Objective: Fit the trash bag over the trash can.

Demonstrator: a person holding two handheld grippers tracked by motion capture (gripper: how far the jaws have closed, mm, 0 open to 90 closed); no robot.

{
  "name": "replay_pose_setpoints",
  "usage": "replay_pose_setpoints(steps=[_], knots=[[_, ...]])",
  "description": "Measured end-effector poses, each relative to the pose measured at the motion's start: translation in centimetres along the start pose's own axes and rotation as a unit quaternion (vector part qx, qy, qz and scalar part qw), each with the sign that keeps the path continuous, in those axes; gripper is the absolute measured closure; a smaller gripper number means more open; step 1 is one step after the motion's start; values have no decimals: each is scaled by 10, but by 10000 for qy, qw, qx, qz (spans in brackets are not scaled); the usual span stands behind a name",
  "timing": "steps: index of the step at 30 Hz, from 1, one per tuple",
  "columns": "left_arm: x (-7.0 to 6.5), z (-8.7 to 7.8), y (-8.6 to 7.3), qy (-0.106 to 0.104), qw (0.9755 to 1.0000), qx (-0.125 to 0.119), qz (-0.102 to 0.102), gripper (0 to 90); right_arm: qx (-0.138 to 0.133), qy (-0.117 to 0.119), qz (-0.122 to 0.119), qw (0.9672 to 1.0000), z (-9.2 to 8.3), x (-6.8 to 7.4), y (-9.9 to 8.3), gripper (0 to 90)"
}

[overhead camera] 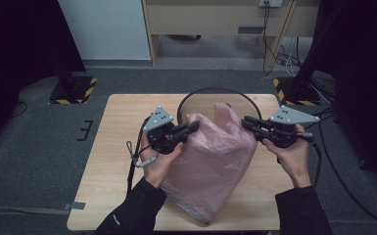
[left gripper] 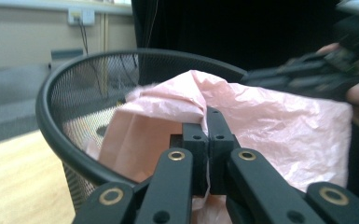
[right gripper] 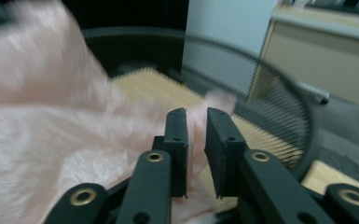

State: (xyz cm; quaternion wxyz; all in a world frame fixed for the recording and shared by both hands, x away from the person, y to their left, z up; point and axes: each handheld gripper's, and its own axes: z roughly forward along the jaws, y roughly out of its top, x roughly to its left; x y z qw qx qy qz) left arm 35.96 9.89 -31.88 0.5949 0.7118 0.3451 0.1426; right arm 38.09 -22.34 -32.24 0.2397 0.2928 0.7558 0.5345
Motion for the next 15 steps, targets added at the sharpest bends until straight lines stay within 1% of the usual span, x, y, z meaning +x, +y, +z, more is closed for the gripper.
replay_pose_setpoints(steps=[1,3,4,6,7,8,9,10,11,12,13,14,15], knots=[[1,1,-1,19,10000,8,-41,894,-142,-8,32,9999,-4,-2,0,754],[2,2,-1,38,9999,76,-81,895,-428,76,222,9988,-12,-4,1,699],[3,3,-2,43,9999,84,-102,894,-570,159,264,9979,-16,-4,2,674],[3,3,-1,59,9998,81,-146,895,-756,382,300,9960,-23,-2,3,614],[4,3,-1,65,9998,80,-149,895,-849,532,291,9945,-26,0,2,581],[4,3,-1,61,9998,81,-147,895,-890,596,272,9939,-28,2,2,553],[4,3,-1,61,9999,78,-140,895,-956,716,164,9927,-31,6,0,529],[4,3,-2,69,9999,73,-135,895,-989,853,119,9914,-32,9,-1,516],[4,3,-2,75,9999,70,-135,895,-1054,992,114,9894,-34,12,-3,496],[4,3,-2,73,9999,65,-143,895,-1135,1171,87,9866,-36,16,-5,477],[4,3,-2,76,9998,62,-155,895,-1144,1322,63,9846,-36,20,-7,452],[4,3,-2,74,9998,64,-154,895,-1171,1401,14,9832,-36,23,-8,437],[4,3,-2,65,9998,63,-161,895,-1128,1472,-81,9826,-35,26,-10,430]])
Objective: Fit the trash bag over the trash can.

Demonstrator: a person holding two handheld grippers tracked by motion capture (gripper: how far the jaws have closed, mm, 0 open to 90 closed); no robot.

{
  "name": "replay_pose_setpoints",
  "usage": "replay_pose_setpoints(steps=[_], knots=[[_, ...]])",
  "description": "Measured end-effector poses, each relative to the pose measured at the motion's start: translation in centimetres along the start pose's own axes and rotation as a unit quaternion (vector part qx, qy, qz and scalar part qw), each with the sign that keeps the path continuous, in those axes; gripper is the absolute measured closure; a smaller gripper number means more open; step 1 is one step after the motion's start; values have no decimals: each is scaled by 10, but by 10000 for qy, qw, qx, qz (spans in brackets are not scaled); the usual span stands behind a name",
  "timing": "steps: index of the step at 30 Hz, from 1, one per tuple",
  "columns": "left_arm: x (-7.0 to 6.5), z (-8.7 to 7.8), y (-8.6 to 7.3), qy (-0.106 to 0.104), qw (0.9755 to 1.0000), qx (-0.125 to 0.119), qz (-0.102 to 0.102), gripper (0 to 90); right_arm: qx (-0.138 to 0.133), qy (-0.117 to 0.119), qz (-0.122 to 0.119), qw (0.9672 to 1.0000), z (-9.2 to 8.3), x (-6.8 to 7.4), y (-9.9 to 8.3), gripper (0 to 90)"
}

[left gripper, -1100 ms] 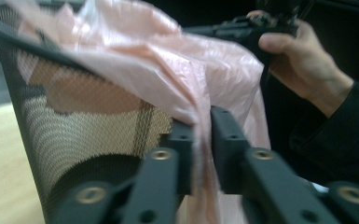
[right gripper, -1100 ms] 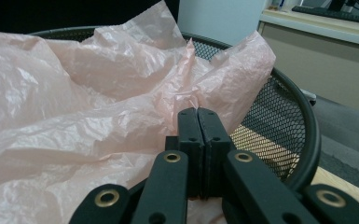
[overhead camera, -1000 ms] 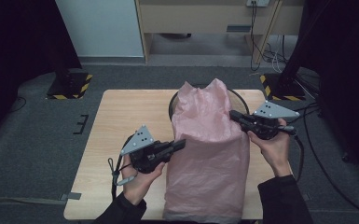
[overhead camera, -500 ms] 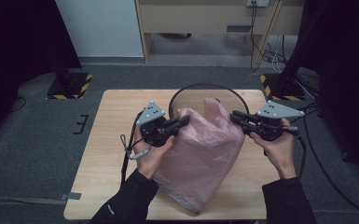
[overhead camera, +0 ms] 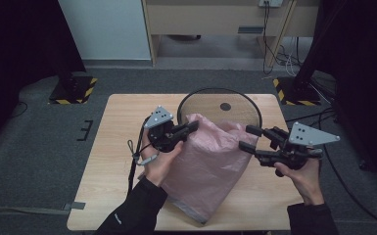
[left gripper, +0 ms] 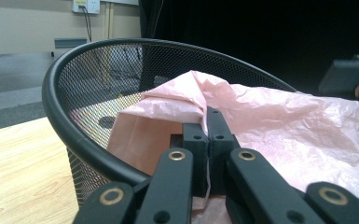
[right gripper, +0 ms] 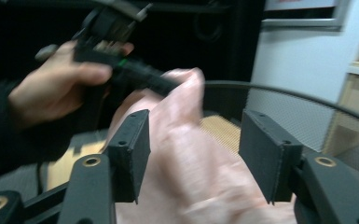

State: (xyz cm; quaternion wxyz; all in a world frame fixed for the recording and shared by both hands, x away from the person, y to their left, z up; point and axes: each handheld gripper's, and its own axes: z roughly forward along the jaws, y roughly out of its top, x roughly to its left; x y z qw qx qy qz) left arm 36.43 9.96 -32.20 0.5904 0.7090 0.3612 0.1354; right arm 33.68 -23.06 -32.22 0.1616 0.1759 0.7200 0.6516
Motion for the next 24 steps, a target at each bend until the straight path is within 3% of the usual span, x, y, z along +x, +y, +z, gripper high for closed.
replay_pose_setpoints(steps=[2,4,6,10,14,18,24], knots=[[1,0,0,-38,10000,-13,-34,895,134,92,-174,9997,4,3,-4,425],[2,0,0,-85,9999,-27,-53,892,326,155,-377,9986,10,5,-9,529],[4,0,0,-88,9999,-51,-40,891,319,196,-351,9987,11,5,-10,560],[6,-3,1,-163,9998,-124,-72,885,197,389,-285,9986,12,5,-9,799],[8,-8,3,-202,9993,-304,-49,827,201,533,-158,9983,13,5,-9,899],[10,-17,8,-178,9977,-650,-9,610,25,408,-81,9991,14,3,-5,900],[17,-38,14,-198,9921,-1226,187,436,-297,-115,103,9994,19,-9,12,900]])
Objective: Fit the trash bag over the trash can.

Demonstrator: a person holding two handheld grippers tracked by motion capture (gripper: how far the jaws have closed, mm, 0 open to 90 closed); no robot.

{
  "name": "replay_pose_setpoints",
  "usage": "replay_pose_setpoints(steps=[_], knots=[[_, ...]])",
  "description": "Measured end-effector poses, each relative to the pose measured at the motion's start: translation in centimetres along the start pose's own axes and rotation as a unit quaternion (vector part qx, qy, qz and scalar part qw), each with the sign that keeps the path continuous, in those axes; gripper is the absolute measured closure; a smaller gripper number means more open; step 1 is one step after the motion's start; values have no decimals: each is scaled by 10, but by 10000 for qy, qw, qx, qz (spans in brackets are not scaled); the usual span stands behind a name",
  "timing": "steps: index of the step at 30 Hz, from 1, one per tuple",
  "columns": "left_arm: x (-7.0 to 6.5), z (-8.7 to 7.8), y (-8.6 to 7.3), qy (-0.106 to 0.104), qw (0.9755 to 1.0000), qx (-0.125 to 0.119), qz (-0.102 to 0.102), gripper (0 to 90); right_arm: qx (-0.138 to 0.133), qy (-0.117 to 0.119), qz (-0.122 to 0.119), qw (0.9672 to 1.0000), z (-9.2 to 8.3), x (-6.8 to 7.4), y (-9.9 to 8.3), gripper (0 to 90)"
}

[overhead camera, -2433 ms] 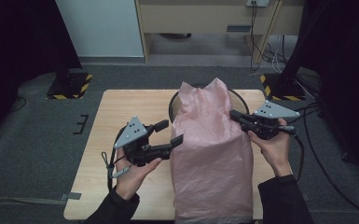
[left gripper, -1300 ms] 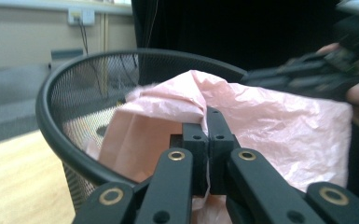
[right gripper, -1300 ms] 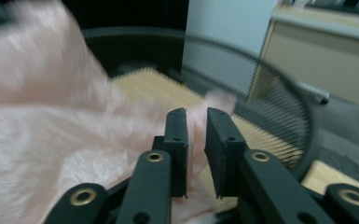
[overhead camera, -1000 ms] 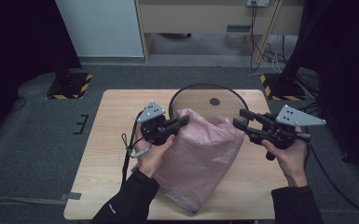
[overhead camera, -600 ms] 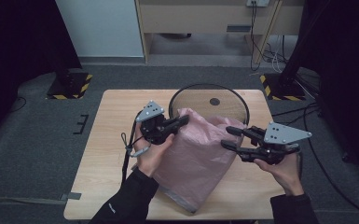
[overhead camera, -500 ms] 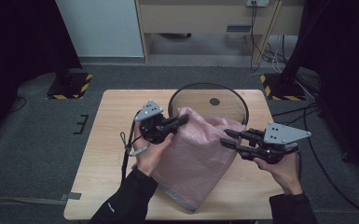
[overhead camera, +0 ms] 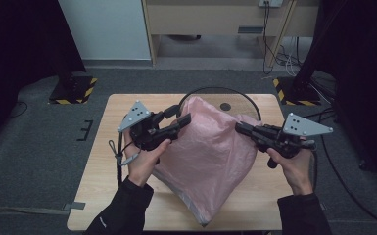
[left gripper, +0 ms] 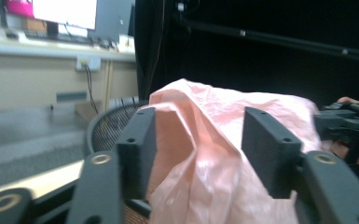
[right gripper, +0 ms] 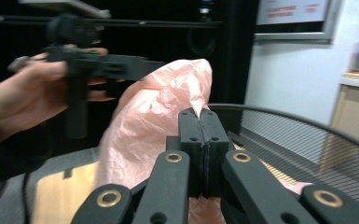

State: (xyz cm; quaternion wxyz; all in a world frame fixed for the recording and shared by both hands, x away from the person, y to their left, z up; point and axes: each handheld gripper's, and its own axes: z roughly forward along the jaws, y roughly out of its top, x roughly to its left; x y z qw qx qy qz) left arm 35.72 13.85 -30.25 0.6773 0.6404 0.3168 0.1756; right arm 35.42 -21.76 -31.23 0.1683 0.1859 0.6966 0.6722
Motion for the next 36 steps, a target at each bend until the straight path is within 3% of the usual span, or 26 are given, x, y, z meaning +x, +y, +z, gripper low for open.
replay_pose_setpoints(steps=[2,6,11,15,19,24,29,32,36], knots=[[4,-6,3,-9,10000,-89,-37,413,38,-213,27,9998,4,-5,4,900],[12,-16,3,67,9999,-39,-78,366,250,-673,19,9974,13,-18,11,898],[21,-18,-11,-63,9992,290,-253,337,570,-1000,-96,9933,26,-32,9,893],[24,-15,-26,-171,9972,593,-431,331,746,-1153,-165,9904,34,-38,3,884],[24,-12,-38,-283,9939,829,-669,427,864,-1219,-232,9885,36,-38,2,856],[20,-12,-41,-255,9926,942,-719,642,954,-1269,-280,9869,31,-35,6,734],[15,-14,-39,-288,9929,950,-650,835,474,-1209,-188,9914,8,-28,13,514],[14,-15,-39,-334,9931,910,-656,880,305,-796,-143,9963,-6,-16,10,435],[13,-14,-39,-318,9933,887,-667,891,426,-308,-257,9983,-15,0,-3,375]])
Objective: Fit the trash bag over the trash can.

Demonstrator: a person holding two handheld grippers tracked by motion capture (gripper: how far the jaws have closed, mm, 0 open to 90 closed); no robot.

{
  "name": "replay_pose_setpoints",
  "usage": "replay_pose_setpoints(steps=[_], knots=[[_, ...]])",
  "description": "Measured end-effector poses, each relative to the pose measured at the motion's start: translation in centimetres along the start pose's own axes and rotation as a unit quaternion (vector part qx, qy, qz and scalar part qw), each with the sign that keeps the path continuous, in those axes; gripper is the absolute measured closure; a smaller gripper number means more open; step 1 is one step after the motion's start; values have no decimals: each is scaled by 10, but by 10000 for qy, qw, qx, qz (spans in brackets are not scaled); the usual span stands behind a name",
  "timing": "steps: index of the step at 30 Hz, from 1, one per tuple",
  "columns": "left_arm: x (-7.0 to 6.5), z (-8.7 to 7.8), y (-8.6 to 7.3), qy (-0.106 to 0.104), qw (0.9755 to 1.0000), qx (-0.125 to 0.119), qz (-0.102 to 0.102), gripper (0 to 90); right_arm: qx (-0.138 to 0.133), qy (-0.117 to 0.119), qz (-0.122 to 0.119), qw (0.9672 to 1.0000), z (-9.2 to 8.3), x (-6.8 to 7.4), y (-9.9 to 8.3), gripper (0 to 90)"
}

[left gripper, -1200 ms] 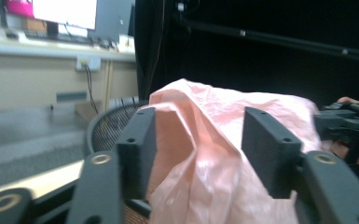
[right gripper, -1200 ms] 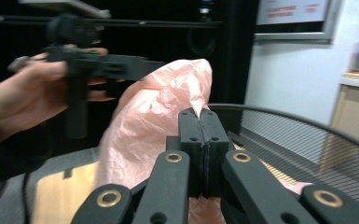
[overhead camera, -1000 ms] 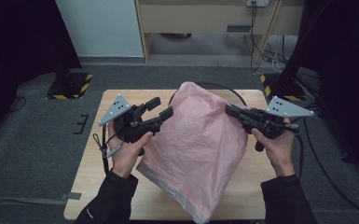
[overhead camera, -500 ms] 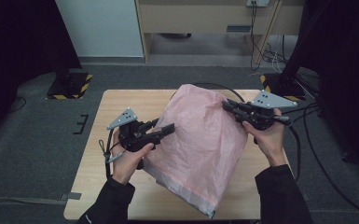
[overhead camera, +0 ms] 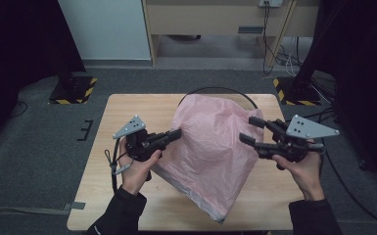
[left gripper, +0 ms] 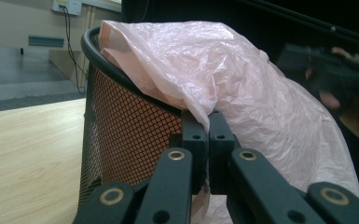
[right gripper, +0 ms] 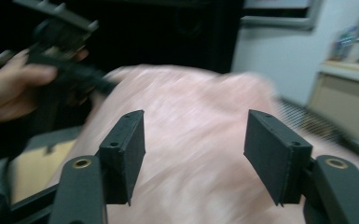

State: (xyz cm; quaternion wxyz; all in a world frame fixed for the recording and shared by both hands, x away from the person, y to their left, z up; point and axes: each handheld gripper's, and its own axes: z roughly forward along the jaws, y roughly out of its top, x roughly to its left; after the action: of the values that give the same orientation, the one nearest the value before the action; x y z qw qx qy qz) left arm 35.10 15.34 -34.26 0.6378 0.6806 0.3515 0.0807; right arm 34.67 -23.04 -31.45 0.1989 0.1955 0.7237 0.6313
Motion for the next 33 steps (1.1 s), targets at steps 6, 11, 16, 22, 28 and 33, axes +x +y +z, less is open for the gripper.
replay_pose_setpoints(steps=[6,11,16,22,28,33], knots=[[0,0,1,-46,10000,-52,-67,895,272,559,-148,9980,0,7,-18,467],[0,-2,8,-151,9997,-113,-127,895,46,733,-59,9973,-2,4,-19,795],[-2,-1,21,-223,9994,-225,-138,895,-179,543,120,9983,1,-2,-9,879],[1,6,40,-104,9995,-225,-187,881,-444,110,473,9978,12,-20,4,867],[11,28,49,269,9996,-99,-5,847,-70,-396,338,9986,31,-34,7,857],[23,38,47,433,9986,-270,130,630,239,-679,327,9969,39,-41,1,843]])
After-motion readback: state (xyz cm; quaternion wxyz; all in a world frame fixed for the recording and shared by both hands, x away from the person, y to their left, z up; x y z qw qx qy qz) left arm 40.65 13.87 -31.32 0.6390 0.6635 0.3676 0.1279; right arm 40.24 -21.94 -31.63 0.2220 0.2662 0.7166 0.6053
